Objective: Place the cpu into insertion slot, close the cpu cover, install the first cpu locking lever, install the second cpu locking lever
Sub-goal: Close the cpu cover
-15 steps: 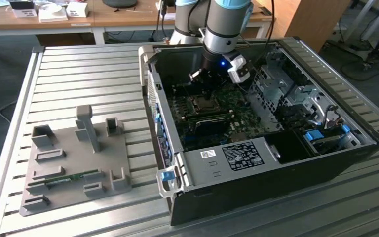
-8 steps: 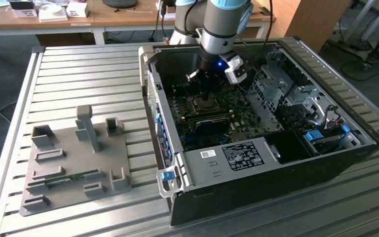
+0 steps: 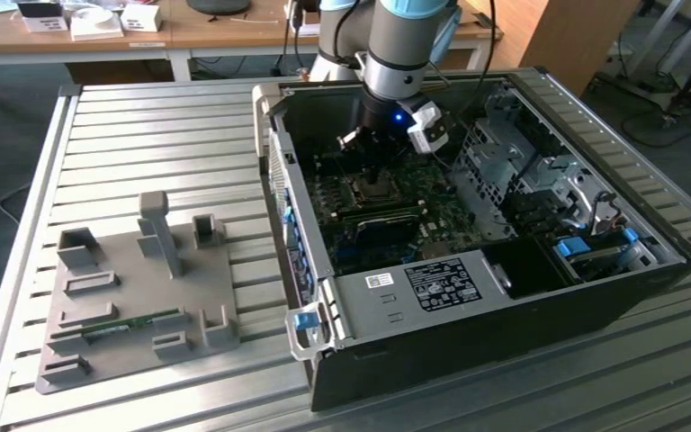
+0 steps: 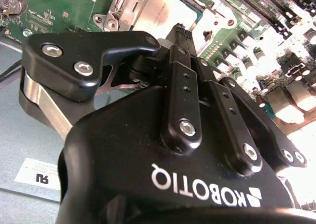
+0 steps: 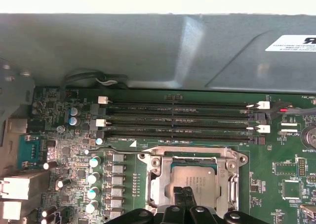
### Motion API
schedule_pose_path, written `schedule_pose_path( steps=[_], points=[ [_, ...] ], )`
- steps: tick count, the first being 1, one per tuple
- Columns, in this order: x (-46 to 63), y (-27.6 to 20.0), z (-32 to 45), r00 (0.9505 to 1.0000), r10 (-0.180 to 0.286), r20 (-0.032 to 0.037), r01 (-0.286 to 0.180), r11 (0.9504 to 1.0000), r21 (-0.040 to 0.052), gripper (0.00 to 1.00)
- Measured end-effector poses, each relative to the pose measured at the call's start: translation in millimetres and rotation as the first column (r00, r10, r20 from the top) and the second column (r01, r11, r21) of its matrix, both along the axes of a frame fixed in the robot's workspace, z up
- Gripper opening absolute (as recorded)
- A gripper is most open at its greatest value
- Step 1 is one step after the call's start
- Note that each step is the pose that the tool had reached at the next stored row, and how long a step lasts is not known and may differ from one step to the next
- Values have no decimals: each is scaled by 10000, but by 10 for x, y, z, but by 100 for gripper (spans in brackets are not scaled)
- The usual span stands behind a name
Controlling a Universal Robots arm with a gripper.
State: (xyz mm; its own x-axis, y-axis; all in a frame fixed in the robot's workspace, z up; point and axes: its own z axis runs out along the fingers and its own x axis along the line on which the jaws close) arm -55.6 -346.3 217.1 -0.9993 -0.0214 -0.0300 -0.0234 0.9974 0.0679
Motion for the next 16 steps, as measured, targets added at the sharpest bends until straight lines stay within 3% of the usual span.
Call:
schedule_pose_path(
  steps=[12,13,14,15,16],
  points=[
    [-36,0,-3,10000,0,-19,0,10000,-1,11],
    [-35,0,-5,9999,-1,-142,1,10000,2,11],
    [-34,0,-6,9995,-1,-320,2,10000,2,11],
    [-33,0,-6,9992,-1,-398,1,10000,-1,11],
    [-34,0,-5,9991,0,-419,0,10000,-3,11]
  ],
)
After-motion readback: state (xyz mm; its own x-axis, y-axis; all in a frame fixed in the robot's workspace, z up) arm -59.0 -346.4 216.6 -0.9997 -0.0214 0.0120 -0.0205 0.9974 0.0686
